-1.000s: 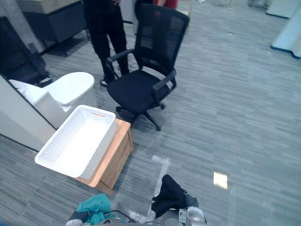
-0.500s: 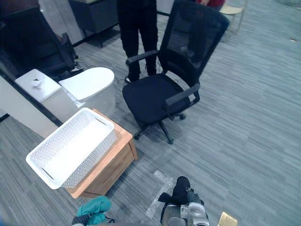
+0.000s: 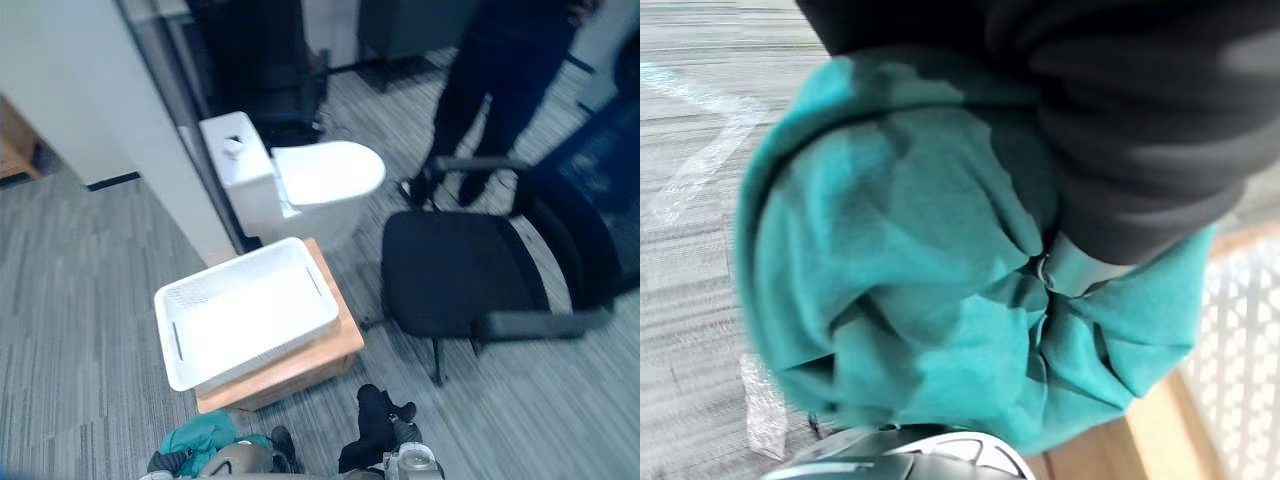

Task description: Tidy the bed and pick cloth on bed and put in laundry

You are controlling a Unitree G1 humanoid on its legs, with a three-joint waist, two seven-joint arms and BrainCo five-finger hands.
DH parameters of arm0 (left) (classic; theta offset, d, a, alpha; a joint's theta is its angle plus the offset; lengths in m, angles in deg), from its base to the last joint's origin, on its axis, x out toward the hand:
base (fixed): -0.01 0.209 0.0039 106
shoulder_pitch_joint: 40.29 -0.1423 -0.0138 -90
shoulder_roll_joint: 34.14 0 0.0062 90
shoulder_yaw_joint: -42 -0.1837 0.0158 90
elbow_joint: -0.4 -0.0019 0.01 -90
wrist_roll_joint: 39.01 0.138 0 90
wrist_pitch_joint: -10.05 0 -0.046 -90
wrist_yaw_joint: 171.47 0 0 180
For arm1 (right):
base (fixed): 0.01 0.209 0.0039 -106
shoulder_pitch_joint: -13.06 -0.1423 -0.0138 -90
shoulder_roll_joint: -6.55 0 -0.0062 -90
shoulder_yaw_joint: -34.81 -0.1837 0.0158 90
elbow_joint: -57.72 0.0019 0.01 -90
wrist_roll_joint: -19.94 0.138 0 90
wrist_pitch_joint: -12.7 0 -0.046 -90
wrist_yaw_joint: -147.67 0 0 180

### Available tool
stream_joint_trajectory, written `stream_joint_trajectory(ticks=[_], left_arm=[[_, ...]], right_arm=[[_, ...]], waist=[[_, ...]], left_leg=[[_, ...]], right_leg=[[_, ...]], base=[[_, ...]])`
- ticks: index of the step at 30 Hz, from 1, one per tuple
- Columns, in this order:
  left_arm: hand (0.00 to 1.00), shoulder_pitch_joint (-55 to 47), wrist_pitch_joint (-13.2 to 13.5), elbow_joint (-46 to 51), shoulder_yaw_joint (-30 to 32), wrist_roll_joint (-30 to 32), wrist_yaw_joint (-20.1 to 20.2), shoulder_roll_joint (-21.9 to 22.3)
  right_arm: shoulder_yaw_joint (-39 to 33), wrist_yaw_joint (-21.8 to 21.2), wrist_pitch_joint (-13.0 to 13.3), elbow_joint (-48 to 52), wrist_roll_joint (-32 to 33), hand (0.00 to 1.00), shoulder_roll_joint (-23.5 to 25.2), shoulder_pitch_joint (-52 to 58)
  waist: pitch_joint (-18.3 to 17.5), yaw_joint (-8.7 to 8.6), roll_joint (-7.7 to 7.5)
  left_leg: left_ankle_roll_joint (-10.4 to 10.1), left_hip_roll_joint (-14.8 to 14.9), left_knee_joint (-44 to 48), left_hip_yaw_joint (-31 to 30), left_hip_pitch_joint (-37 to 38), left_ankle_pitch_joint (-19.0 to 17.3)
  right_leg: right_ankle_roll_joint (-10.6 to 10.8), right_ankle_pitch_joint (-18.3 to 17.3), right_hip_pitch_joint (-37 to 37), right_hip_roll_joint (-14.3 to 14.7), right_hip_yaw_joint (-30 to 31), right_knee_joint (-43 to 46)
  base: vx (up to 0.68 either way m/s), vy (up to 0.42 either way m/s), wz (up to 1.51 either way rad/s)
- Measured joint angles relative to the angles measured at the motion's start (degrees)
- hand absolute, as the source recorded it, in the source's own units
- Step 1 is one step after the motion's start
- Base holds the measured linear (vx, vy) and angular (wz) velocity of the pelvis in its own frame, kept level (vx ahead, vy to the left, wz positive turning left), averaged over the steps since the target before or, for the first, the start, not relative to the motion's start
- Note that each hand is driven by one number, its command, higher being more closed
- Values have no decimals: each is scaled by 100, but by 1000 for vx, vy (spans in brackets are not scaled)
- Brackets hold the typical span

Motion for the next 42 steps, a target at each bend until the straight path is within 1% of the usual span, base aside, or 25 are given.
stream_joint_trajectory(ticks=[1, 2, 3, 5, 6, 7, 8, 11, 12, 13, 15, 17, 20, 21, 23, 26, 28, 30, 32, 33, 34, 35, 36, 38, 42], left_arm=[[100, 1, -19, -25, -118, 2, 10, -31], [100, -2, -23, -87, -139, 4, 24, -42], [100, -11, -37, -142, -135, 21, 35, -48], [100, -38, -38, -184, -126, 62, 83, -70], [100, -51, -35, -188, -113, 64, 102, -110], [100, -57, -32, -188, -90, 70, 116, -156], [100, -63, -35, -210, 74, 185, 119, -223], [100, -219, -59, -304, 384, 281, 118, 103], [100, -301, -61, -306, 495, 281, 114, 169], [100, -316, -61, -307, 501, 279, 115, 172], [100, -312, -60, -286, 506, 270, 124, 150], [100, -297, -59, -272, 521, 263, 124, 119], [100, -265, -58, -103, 844, 192, 112, 101], [100, -272, -59, -78, 915, 150, 107, 105], [100, -284, -65, -82, 951, 101, 102, 116], [100, -314, -67, -91, 962, 2, 70, 176], [100, -305, -66, -101, 1082, -18, 64, 225], [100, -310, -65, -154, 1215, -19, 62, 246], [100, -363, -69, -163, 1423, -17, 74, 223], [100, -425, -83, -162, 1531, -14, 74, 282], [100, -443, -83, -164, 1533, -10, 81, 318], [100, -465, -88, -162, 1598, -6, 119, 352], [100, -470, -92, -157, 1623, -6, 121, 335], [100, -585, -124, -12, 1558, -2, 116, 301], [100, -612, -107, 80, 1252, 25, 110, 222]], right_arm=[[7, -46, 49, 87, 25, 100, 82, -2], [27, -67, 58, 153, 40, 100, 122, -3], [65, -98, 108, 170, 45, 100, 132, -2], [89, -109, 159, 192, 91, 100, 134, -8], [88, -109, 165, 221, 115, 100, 136, 21], [89, -112, 160, 196, 121, 100, 151, 37], [80, -117, 162, 132, 210, 100, 254, 118], [84, -103, 153, 113, 273, 100, 184, 166], [91, -109, 157, 118, 308, 100, 150, 168], [82, -107, 157, 119, 329, 100, 154, 168], [79, -113, 154, 115, 337, 100, 186, 227], [27, -105, 158, 154, 488, 100, 244, 309], [-349, -47, 155, 171, 712, 100, 397, 381], [-469, -28, 153, 170, 734, 100, 445, 384], [-755, 32, 145, 165, 881, 100, 497, 399], [-1169, 178, 130, 307, 1015, 100, 466, 542], [-1261, 330, 91, 491, 1006, 100, 400, 684], [-1338, 420, 83, 696, 1004, 100, 350, 820], [-1606, 469, 6, 992, 1000, 100, 240, 889], [-2026, 485, -121, 1469, 996, 100, -7, 873], [-2071, 464, -119, 1807, 1041, 100, -153, 929], [-1954, 441, 21, 2783, 1217, 100, -456, 1117], [-1909, 511, 37, 2923, 1179, 100, -474, 1133], [-1583, 878, 43, 4536, 858, 100, -301, 1134], [-1322, 936, 47, 5328, 282, 100, -307, 834]], waist=[[4, -16, 6], [19, -30, 37], [13, -47, 34], [-3, -116, 32], [-33, -154, -53], [-63, -135, -173], [-115, -60, -461], [-240, -11, -58], [-252, -74, 2], [-256, -105, 9], [-260, -30, -28], [-282, 15, -69], [-308, 4, -301], [-296, 41, -334], [-297, 57, -328], [-354, 14, -208], [-374, -23, -179], [-382, -35, -167], [-376, -110, -215], [-411, -152, -174], [-428, -152, -153], [-441, -159, -149], [-445, -159, -156], [-531, -175, -208], [-675, -153, -321]], left_leg=[[-2, 86, -72, -267, 149, 2], [-7, 147, -75, -374, 231, 5], [-18, 216, -62, -545, 297, 2], [-185, 283, -44, -942, 290, -24], [-335, 244, -72, -1189, 260, -74], [-391, 159, -101, -1288, 266, -60], [-533, -6, -212, -1458, 307, -71], [-820, 443, -452, -1261, 472, 72], [-915, 549, -537, -1263, 486, 132], [-944, 575, -566, -1250, 501, 150], [-1035, 693, -715, -1289, 640, 207], [-1063, 695, -725, -1252, 654, 234], [-1051, 634, -291, -682, 358, 236], [-1050, 627, -225, -506, 342, 235], [-1025, 632, -350, -395, 478, 252], [-947, 586, -896, -292, 724, 499], [-935, 570, -944, -256, 689, 518], [-933, 558, -948, -218, 667, 516], [-924, 555, -950, -154, 653, 496], [-937, 549, -950, -25, 651, 422], [-926, 535, -950, 12, 656, 403], [-933, 531, -950, 172, 677, 382], [-932, 532, -950, 183, 677, 381], [-915, 555, -949, 264, 658, 384], [-918, 524, -943, 178, 627, 389]], right_leg=[[-18, -342, -382, 89, 403, 561], [3, -544, -603, 158, 583, 598], [-32, -736, -808, 295, 892, 272], [18, -827, -977, 654, 1654, -825], [116, -753, -965, 837, 2349, -1763], [155, -569, -951, 848, 2676, -2159], [182, -473, -891, 727, 2881, -2536], [-11, -399, -613, 1025, 2506, -2944], [-49, -375, -475, 1102, 2370, -3076], [-69, -363, -401, 1143, 2310, -3129], [-144, -310, -191, 1264, 2173, -3330], [-150, -300, -83, 1246, 2056, -3424], [-108, -237, 63, 1055, 1807, -3605], [-101, -199, 91, 1043, 1801, -3661], [-112, -168, 191, 1075, 1826, -3799], [-124, -127, 205, 1124, 1866, -3870], [-113, -90, 157, 1121, 1872, -3900], [-98, -62, 167, 1116, 1900, -3927], [-86, -21, 171, 1106, 1916, -3950], [-69, 12, 152, 1079, 1948, -3974], [-62, 18, 153, 1059, 1952, -3993], [-51, 25, 152, 1033, 1979, -3998], [-51, 25, 146, 1034, 1986, -3998], [-50, 30, 85, 1053, 2052, -4003], [-45, 32, 92, 1039, 2034, -4006]], base=[[242, -3, 143], [250, -35, 115], [207, -96, 111], [65, -151, 114], [-135, -126, 96], [-177, -230, 103], [-55, -300, 68], [105, -277, 38], [109, -201, 36], [92, -156, 42], [84, -119, 22], [37, -52, 20], [-18, 91, 38], [-23, 137, 20], [-24, 48, -9], [-44, 13, -11], [-43, 15, -5], [-9, 20, -9], [2, 27, -11], [7, 36, -13], [28, 61, -17], [35, 43, -9], [50, 27, -16], [60, 2, -14], [63, 23, 7]])
